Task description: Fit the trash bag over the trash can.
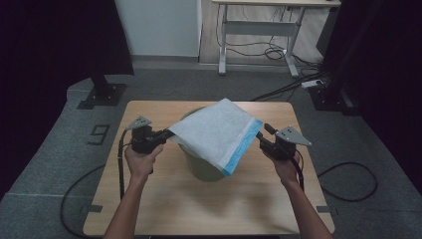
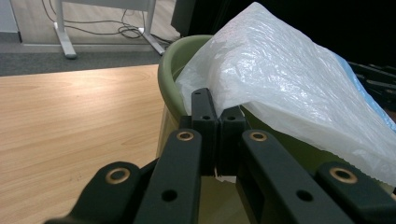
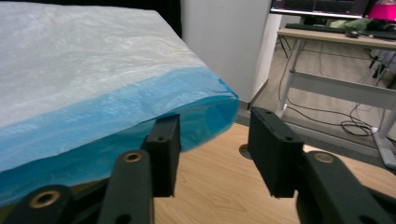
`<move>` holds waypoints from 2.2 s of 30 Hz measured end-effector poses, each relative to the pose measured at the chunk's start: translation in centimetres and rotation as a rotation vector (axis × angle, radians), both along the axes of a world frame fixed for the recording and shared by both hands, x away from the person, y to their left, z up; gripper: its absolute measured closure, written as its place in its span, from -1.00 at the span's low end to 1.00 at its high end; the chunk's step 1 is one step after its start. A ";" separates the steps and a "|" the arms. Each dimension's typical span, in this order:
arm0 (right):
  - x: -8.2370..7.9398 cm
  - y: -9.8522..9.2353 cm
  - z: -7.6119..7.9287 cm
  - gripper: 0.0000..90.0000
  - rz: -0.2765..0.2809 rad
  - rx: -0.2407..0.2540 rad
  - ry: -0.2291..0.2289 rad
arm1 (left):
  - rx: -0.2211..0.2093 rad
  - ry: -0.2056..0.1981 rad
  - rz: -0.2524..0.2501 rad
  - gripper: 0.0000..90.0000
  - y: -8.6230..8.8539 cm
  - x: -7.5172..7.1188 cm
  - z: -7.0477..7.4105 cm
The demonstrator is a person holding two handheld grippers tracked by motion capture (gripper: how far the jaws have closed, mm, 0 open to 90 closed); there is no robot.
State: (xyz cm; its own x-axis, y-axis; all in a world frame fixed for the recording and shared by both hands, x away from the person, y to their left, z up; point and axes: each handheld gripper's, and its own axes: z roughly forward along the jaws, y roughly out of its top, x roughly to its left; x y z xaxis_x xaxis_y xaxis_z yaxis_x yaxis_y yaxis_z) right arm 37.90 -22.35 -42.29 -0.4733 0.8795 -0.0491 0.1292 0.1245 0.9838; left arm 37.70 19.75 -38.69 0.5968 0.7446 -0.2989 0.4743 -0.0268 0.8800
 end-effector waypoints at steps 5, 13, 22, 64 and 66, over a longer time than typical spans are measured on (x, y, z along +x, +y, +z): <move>-0.8 0.3 0.4 0.55 0.041 -0.013 -0.028 | -0.011 -0.004 -0.023 0.90 -0.5 -0.1 0.0; -1.4 -0.3 1.6 0.90 0.037 0.030 -0.046 | 0.005 -0.035 -0.123 0.72 -2.5 -0.4 0.8; -1.7 -0.9 2.6 0.97 0.022 0.019 -0.055 | 0.078 -0.053 -0.199 0.22 -3.8 -0.9 1.3; -1.9 1.5 -0.3 0.41 0.132 0.057 0.061 | 0.213 -0.071 -0.200 -0.27 -8.7 -2.4 4.0; -1.9 1.6 -0.4 0.38 0.138 0.058 0.070 | 0.216 -0.066 -0.200 -0.26 -8.7 -2.3 3.8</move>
